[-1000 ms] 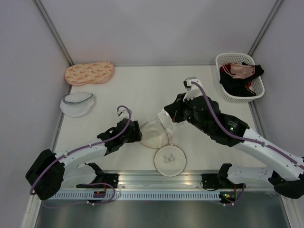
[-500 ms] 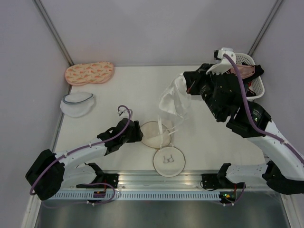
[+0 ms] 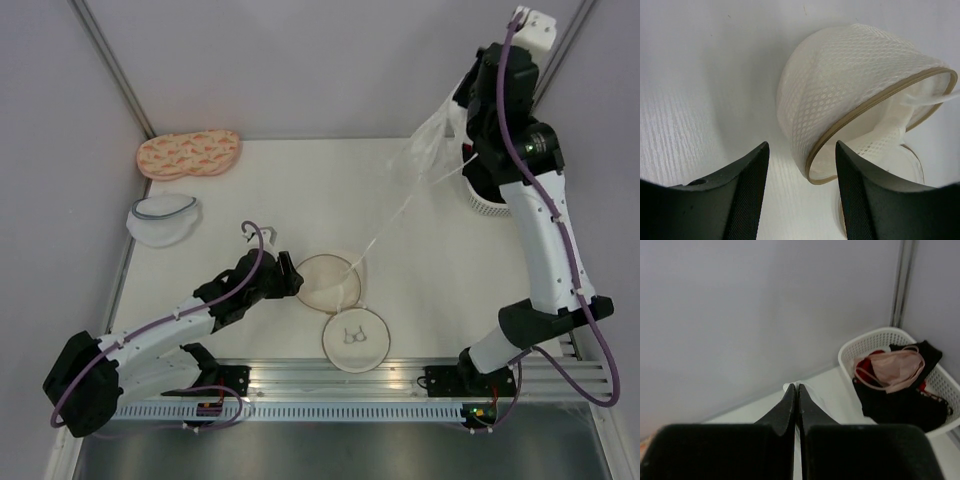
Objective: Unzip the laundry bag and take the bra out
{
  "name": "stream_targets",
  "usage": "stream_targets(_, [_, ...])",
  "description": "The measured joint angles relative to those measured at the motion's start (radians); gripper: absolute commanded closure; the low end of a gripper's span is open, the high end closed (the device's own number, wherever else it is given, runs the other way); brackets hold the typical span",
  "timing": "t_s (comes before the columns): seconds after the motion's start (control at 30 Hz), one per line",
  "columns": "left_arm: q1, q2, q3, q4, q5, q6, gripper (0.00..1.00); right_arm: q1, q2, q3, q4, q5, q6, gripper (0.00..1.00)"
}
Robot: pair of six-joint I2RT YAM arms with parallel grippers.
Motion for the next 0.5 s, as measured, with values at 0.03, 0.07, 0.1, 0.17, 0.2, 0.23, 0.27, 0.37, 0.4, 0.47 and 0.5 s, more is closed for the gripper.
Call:
stream_targets(0.03, [0.000, -0.002, 0.000, 0.000, 0.002, 0.000, 0.40, -0.037, 0.029, 0.064, -0.003, -0.019, -0.005, 1.00])
stream_targets(0.07, [0.000, -0.003, 0.000, 0.000, 0.006, 0.000, 0.40, -0.074, 0.058, 0.126, -0.003, -0.034, -0.012, 1.00])
stream_targets(0.1, [0.000, -0.006, -0.001, -0.001, 0.013, -0.001, 0.40, -0.106, 0.079, 0.174, 0.001, -0.047, -0.016, 0.99])
stream_targets(0.17, [0.000, -0.012, -0.001, -0.005, 0.022, -0.005, 0.40, -0.171, 0.103, 0.224, 0.027, -0.074, -0.021, 0.99])
stream_targets(0.2, [0.000, -0.016, -0.002, -0.006, 0.023, -0.006, 0.40, -0.202, 0.109, 0.227, 0.048, -0.085, -0.021, 1.00])
stream_targets(0.23, [0.000, -0.021, -0.003, -0.006, 0.024, -0.008, 0.39, -0.234, 0.114, 0.227, 0.066, -0.101, -0.020, 1.00])
stream_targets(0.27, [0.000, -0.024, -0.003, -0.007, 0.025, -0.008, 0.40, -0.256, 0.121, 0.227, 0.084, -0.111, -0.019, 1.00])
stream_targets(0.37, [0.000, -0.031, -0.005, -0.010, 0.026, -0.010, 0.39, -0.346, 0.168, 0.227, 0.159, -0.152, -0.006, 1.00])
stream_targets(0.4, [0.000, -0.033, -0.005, -0.013, 0.028, -0.010, 0.39, -0.384, 0.195, 0.227, 0.194, -0.167, 0.006, 1.00])
stream_targets(0.47, [0.000, -0.037, -0.006, -0.019, 0.035, -0.011, 0.39, -0.435, 0.240, 0.228, 0.249, -0.185, 0.023, 0.99])
stream_targets(0.5, [0.000, -0.040, -0.008, -0.022, 0.042, -0.013, 0.39, -0.462, 0.269, 0.234, 0.275, -0.196, 0.034, 0.99])
